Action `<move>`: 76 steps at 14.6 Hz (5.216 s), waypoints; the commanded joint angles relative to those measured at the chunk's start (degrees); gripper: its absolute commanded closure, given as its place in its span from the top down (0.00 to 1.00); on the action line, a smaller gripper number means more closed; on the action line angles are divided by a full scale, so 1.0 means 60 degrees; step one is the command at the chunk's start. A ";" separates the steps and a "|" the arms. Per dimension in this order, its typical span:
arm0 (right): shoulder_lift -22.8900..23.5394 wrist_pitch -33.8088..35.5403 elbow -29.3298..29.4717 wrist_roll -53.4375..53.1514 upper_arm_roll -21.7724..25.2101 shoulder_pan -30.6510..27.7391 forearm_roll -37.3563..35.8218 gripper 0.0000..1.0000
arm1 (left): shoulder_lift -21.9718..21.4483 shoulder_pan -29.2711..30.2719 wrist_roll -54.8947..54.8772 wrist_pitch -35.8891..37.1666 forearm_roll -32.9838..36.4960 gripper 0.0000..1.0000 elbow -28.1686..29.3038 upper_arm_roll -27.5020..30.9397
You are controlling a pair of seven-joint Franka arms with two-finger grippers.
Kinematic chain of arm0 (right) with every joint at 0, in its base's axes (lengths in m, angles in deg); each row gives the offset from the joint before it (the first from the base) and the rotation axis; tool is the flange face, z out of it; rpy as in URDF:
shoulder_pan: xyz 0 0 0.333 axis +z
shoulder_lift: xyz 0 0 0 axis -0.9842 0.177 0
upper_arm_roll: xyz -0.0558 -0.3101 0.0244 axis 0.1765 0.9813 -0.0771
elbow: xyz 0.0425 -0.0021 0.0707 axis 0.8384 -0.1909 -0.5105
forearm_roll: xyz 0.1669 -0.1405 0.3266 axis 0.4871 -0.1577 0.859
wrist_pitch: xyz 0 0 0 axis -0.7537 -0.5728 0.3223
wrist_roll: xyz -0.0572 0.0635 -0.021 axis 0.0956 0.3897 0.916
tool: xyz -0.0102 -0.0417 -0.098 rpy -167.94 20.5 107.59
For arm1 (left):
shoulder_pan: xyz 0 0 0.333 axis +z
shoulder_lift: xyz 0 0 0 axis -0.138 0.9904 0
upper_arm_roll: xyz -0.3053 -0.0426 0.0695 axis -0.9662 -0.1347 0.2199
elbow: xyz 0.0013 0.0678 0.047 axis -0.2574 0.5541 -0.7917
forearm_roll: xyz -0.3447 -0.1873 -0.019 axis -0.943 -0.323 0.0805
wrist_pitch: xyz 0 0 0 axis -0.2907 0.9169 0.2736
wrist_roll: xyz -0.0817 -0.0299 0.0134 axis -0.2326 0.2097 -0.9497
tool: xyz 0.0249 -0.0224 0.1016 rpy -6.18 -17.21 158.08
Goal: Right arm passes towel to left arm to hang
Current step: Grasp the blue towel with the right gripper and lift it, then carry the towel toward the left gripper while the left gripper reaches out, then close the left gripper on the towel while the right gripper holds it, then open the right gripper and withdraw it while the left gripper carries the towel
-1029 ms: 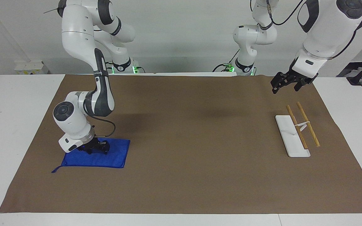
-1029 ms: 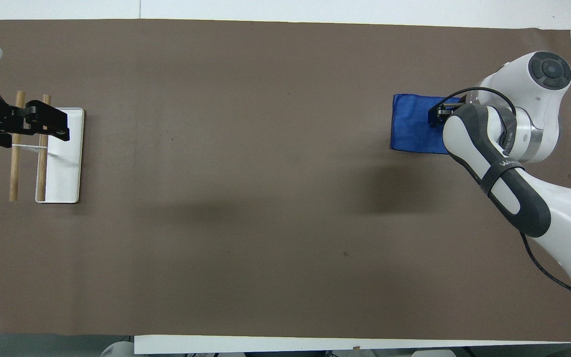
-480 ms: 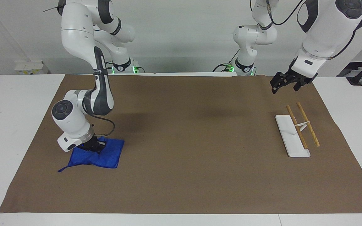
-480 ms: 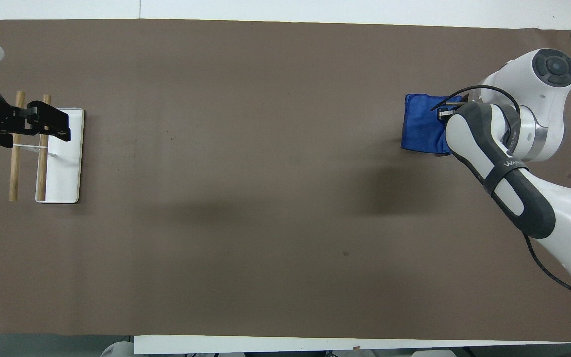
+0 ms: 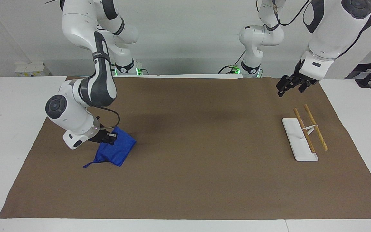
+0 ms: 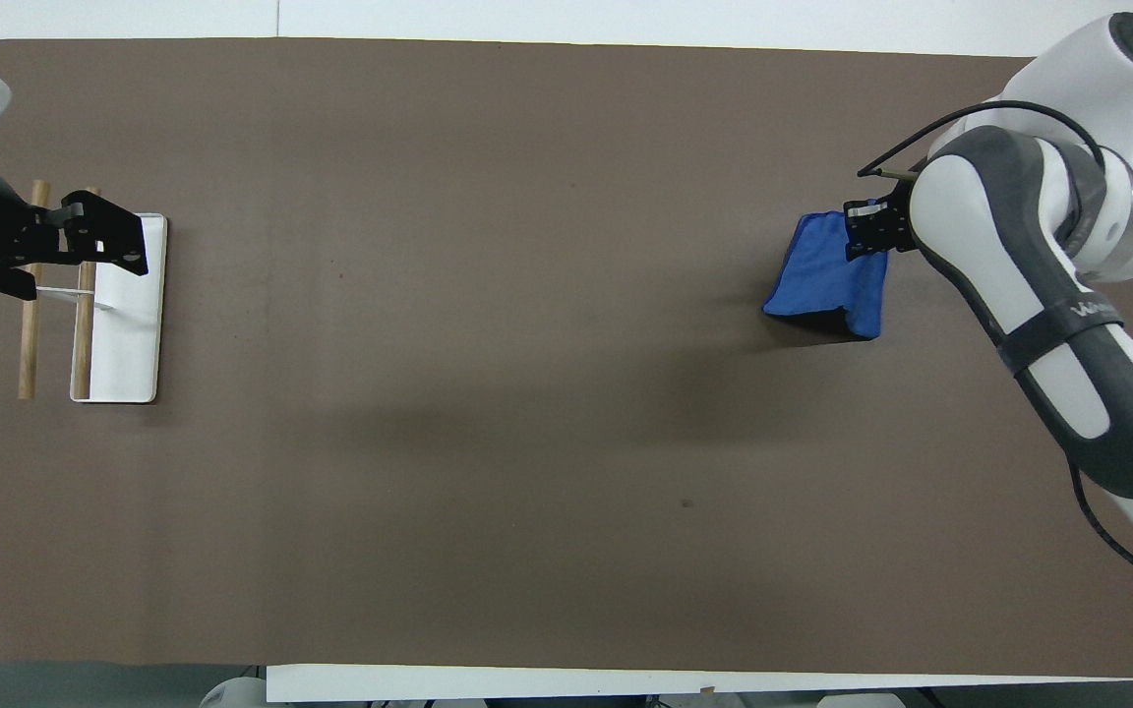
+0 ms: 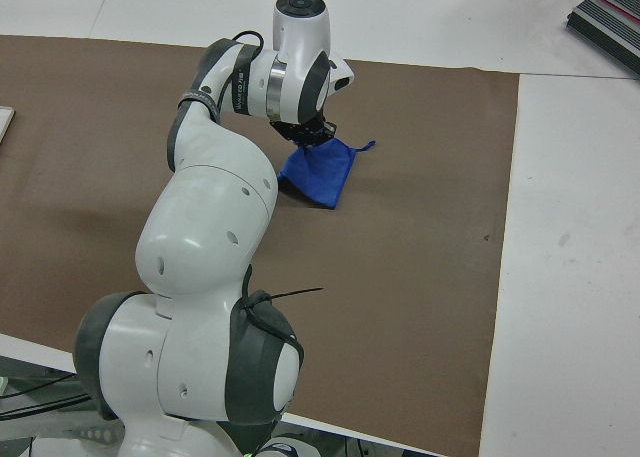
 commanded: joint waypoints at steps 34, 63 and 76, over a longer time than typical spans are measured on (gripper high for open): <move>-0.1329 -0.4339 -0.1601 -0.7633 -0.1716 0.2949 0.9997 0.01 | -0.0533 0.0013 1.2408 -0.3197 -0.3430 0.90 0.2555 -0.1569; -0.1329 -0.4369 -0.1631 -0.7619 -0.1716 0.2964 0.9983 0.10 | -0.0225 0.0071 1.2467 -0.3710 -0.4163 0.00 0.2088 -0.1891; -0.1460 -0.3478 -0.1235 -0.5205 -0.1628 0.1707 0.2361 1.00 | -0.0342 0.0262 1.1895 -0.2846 -0.4148 0.00 0.2422 -0.0033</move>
